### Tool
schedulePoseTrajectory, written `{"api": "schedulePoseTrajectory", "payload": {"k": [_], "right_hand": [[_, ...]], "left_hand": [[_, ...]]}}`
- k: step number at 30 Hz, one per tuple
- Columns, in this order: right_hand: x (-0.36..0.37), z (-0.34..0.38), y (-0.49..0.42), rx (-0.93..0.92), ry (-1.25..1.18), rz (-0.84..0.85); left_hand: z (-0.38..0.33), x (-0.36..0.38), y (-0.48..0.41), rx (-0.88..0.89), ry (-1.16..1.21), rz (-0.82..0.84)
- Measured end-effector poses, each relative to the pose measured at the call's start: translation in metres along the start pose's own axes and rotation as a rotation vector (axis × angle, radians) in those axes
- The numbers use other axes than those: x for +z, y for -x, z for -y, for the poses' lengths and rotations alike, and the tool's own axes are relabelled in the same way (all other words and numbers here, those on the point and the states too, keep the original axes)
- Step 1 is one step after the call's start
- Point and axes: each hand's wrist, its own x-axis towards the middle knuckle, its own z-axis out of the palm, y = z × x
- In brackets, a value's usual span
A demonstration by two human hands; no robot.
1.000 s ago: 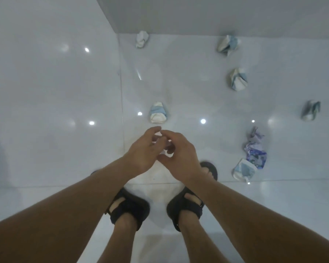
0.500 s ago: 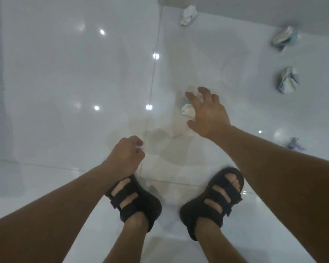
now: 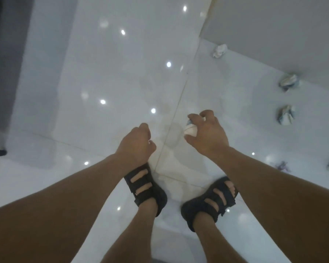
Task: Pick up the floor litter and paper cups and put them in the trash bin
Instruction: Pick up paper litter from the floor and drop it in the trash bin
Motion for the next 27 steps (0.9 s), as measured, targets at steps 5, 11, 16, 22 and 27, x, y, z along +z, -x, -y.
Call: {"api": "schedulePoseTrajectory", "payload": {"k": [5, 11, 16, 22, 27], "right_hand": [[-0.085, 0.084, 0.049, -0.093, 0.017, 0.038], [-0.182, 0.190, 0.119, -0.226, 0.097, 0.052], [-0.240, 0.280, 0.190, -0.403, 0.166, 0.073], [-0.276, 0.375, 0.285, -0.662, 0.305, 0.135], [-0.270, 0.449, 0.357, -0.874, 0.474, 0.169]], "left_hand": [[-0.013, -0.094, 0.069, -0.011, 0.095, 0.020], [-0.006, -0.216, 0.182, -0.093, -0.004, -0.078], [0.005, -0.289, 0.293, -0.296, 0.145, -0.242], [0.025, -0.318, 0.447, -0.414, 0.298, -0.410], [0.057, -0.312, 0.553, -0.537, 0.394, -0.539]]}}
